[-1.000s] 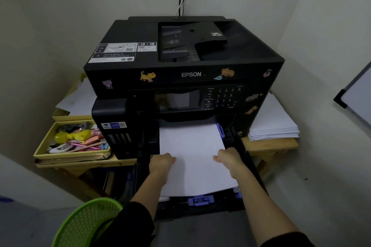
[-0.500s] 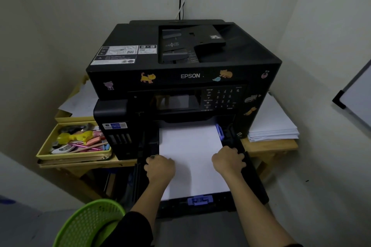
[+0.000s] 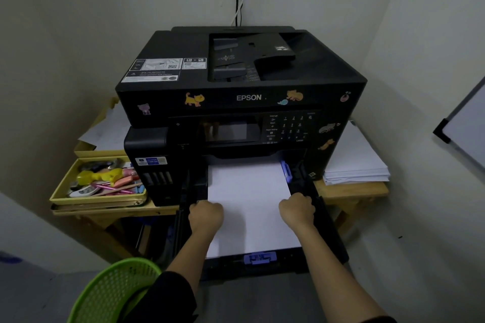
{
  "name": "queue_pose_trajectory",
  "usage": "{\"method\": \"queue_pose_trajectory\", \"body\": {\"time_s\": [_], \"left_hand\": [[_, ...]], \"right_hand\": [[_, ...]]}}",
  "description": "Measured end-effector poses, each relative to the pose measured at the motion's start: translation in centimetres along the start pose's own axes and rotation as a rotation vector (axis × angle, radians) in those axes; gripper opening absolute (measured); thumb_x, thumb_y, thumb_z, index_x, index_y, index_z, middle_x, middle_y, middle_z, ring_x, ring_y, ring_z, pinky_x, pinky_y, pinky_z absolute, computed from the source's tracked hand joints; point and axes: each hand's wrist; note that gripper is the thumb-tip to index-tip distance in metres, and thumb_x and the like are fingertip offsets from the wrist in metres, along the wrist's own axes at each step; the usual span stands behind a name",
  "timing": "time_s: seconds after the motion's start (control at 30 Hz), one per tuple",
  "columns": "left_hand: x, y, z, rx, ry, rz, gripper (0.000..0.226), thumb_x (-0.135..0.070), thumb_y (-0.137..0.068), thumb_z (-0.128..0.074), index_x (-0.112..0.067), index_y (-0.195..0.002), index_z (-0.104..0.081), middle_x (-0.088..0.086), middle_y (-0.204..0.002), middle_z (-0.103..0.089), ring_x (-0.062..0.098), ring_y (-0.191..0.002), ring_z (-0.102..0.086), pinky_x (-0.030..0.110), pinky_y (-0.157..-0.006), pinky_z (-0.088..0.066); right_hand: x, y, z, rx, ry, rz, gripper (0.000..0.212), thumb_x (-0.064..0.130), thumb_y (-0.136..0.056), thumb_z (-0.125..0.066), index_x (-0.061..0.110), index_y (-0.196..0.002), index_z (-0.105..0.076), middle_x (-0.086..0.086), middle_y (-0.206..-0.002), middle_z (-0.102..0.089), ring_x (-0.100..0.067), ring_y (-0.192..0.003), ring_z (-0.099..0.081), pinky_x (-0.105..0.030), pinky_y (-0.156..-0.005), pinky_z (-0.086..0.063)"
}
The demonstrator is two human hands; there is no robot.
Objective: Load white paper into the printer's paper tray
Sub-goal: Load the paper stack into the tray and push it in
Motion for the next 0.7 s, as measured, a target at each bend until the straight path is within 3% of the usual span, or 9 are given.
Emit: {"method": "queue_pose_trajectory", "body": {"time_s": [0.1, 0.23, 0.37, 0.43, 0.5, 0.6, 0.7], "left_hand": [[0.2, 0.2, -0.3, 0.002, -0.004, 0.005, 0.035, -0.007, -0.091, -0.043, 0.016, -0.113, -0.058, 0.031, -0.126, -0.053, 0.043, -0.111, -0.055, 0.043, -0.093, -0.047], [0.0, 0.0, 0.1, -0.003, -0.008, 0.002, 0.035, -0.012, -0.092, -0.045, 0.011, -0.115, -0.058, 0.028, -0.124, -0.057, 0.042, -0.116, -0.055, 0.043, -0.097, -0.047], [0.4, 0.2, 0.1, 0.017, 0.063, 0.003, 0.038, -0.011, -0.090, -0.044, 0.014, -0.116, -0.057, 0.029, -0.126, -0.055, 0.042, -0.112, -0.056, 0.038, -0.086, -0.048], [0.7, 0.6, 0.0, 0.015, 0.062, -0.038, 0.042, -0.010, -0.090, -0.044, 0.014, -0.124, -0.050, 0.028, -0.133, -0.048, 0.042, -0.115, -0.052, 0.042, -0.093, -0.048], [1.1, 1.4, 0.1, 0.002, 0.015, -0.133, 0.052, -0.014, -0.093, -0.047, 0.008, -0.139, -0.036, 0.025, -0.144, -0.034, 0.041, -0.126, -0.043, 0.043, -0.104, -0.041], [2.0, 3.6, 1.2, -0.021, -0.140, -0.465, 0.074, -0.040, -0.091, -0.055, -0.006, -0.149, -0.023, 0.014, -0.156, -0.018, 0.031, -0.142, -0.023, 0.039, -0.116, -0.028], [3.2, 6.3, 2.0, 0.248, -0.267, -0.729, 0.102, -0.065, -0.077, -0.059, -0.018, -0.154, -0.010, -0.004, -0.161, 0.002, 0.018, -0.149, -0.003, 0.036, -0.122, -0.013]], "right_hand": [[-0.2, 0.2, -0.2, -0.022, -0.017, 0.006, 0.041, 0.013, -0.093, -0.042, -0.004, -0.130, -0.048, -0.021, -0.143, -0.036, -0.039, -0.125, -0.040, -0.044, -0.102, -0.040], [-0.3, 0.1, -0.2, 0.009, -0.049, 0.007, 0.041, 0.013, -0.092, -0.042, -0.004, -0.128, -0.050, -0.018, -0.145, -0.033, -0.039, -0.125, -0.041, -0.044, -0.103, -0.042], [-0.8, 0.2, -0.1, 0.012, -0.154, -0.011, 0.016, 0.010, -0.090, -0.043, -0.001, -0.099, -0.050, -0.023, -0.135, -0.042, -0.042, -0.118, -0.046, -0.038, -0.085, -0.042], [-1.0, 0.5, -0.2, 0.016, -0.156, 0.016, 0.036, 0.010, -0.090, -0.042, -0.004, -0.122, -0.049, -0.023, -0.141, -0.038, -0.041, -0.125, -0.041, -0.040, -0.094, -0.042], [-1.3, 1.0, -0.2, 0.005, -0.153, 0.077, 0.054, 0.010, -0.091, -0.043, 0.001, -0.144, -0.034, -0.021, -0.148, -0.032, -0.040, -0.133, -0.035, -0.043, -0.107, -0.038], [-2.2, 2.4, 0.8, 0.030, -0.160, 0.309, 0.063, 0.008, -0.089, -0.051, 0.009, -0.148, -0.031, -0.010, -0.153, -0.026, -0.031, -0.140, -0.025, -0.040, -0.113, -0.031], [-3.9, 4.2, 2.4, 0.290, -0.168, 0.488, 0.081, 0.005, -0.081, -0.063, 0.023, -0.150, -0.026, 0.007, -0.159, -0.012, -0.016, -0.148, -0.005, -0.035, -0.117, -0.019]]}}
Point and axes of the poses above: each hand's wrist, its own y-axis away from the middle knuckle, its own z-axis out of the back of the hand, x = y × z
